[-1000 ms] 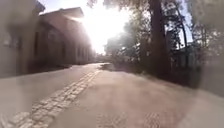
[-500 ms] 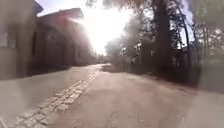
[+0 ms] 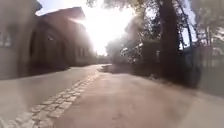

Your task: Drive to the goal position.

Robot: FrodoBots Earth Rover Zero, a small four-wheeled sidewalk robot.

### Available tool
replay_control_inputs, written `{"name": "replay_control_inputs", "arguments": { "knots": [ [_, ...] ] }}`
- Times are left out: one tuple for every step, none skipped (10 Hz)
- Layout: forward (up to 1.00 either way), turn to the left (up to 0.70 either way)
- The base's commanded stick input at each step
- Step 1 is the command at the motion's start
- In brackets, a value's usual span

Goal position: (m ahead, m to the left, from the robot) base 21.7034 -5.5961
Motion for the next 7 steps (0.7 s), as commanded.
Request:
{"name": "replay_control_inputs", "arguments": {
  "knots": [
    [0.85, 0.00],
    [0.85, 0.00],
    [0.85, 0.00],
    [0.85, 0.04],
    [0.85, 0.14],
    [0.85, 0.27],
    [0.85, 0.15]
  ]
}}
